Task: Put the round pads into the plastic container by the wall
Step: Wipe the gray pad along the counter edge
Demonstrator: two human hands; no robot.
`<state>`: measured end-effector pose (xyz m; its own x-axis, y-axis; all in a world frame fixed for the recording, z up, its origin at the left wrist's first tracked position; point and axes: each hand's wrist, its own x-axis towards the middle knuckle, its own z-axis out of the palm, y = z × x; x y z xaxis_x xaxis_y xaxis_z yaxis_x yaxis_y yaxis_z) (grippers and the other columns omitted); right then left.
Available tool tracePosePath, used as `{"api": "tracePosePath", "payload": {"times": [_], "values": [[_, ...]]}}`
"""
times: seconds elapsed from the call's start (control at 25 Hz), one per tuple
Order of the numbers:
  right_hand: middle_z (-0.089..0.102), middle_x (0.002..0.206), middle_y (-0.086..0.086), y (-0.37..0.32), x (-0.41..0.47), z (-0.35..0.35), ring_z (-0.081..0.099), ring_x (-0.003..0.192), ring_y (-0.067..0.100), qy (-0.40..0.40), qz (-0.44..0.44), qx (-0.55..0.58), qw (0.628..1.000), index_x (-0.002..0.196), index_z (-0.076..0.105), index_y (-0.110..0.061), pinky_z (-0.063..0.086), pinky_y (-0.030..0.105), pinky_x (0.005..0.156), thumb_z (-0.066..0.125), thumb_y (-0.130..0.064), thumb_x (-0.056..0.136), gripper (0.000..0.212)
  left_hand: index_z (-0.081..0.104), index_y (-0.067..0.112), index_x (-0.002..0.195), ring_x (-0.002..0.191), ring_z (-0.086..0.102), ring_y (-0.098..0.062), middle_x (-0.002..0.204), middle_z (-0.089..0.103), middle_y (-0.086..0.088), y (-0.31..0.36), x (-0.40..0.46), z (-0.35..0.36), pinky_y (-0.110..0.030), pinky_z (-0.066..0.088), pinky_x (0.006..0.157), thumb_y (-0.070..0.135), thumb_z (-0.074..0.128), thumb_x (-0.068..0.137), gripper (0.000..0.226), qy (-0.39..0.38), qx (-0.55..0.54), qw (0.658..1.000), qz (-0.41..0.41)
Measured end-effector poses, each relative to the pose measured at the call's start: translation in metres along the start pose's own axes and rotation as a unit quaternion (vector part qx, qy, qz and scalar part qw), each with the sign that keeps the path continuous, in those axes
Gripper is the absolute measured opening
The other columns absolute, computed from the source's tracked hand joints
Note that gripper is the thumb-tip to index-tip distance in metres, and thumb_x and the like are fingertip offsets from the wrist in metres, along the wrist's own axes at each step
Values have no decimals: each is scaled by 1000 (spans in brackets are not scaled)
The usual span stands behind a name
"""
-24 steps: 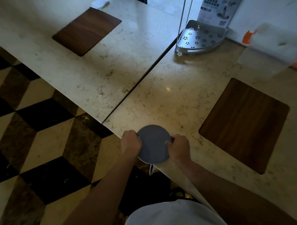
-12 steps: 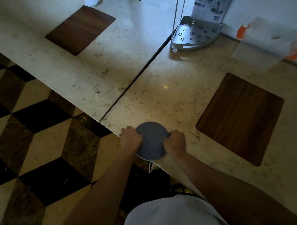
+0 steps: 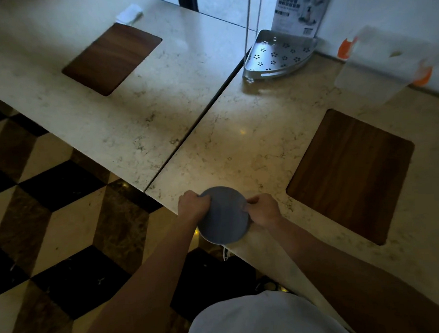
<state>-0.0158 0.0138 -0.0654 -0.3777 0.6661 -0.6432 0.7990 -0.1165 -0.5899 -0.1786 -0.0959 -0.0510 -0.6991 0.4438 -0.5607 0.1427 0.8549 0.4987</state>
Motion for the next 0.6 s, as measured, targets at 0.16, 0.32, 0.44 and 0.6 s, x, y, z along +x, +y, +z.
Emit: {"api": "tracePosePath", "payload": {"times": [0.16,0.32,0.44,0.6], "values": [[68,63,13,2,10,-25,64,61,26,24,24,48,998,64,71,-5,48,35,60,71,-22,79,23,47,15,49,50,49,-22,48,45,-1,24,15,8,-33,37,53,36,64,80,41,-29,-43,999,1],[65,60,11,2,25,-69,60,58,22,37,49,80,995,62,72,-7,43,33,56,72,-20,81,23,40,17,48,54,41,-22,52,39,-4,77,36,21,-37,33,56,35,63,81,44,-79,-51,995,37],[66,74,26,11,39,-110,66,72,35,70,58,130,987,76,71,7,44,34,60,72,-16,80,24,45,14,56,59,41,-22,60,41,-10,124,54,37,-37,32,54,35,61,85,39,-123,-48,988,84],[75,90,7,20,47,-164,70,81,14,100,69,260,958,75,75,-11,56,22,56,72,-11,82,8,60,7,69,60,56,-24,67,58,-11,196,70,62,-36,41,56,42,60,87,39,-169,-14,975,143]]}}
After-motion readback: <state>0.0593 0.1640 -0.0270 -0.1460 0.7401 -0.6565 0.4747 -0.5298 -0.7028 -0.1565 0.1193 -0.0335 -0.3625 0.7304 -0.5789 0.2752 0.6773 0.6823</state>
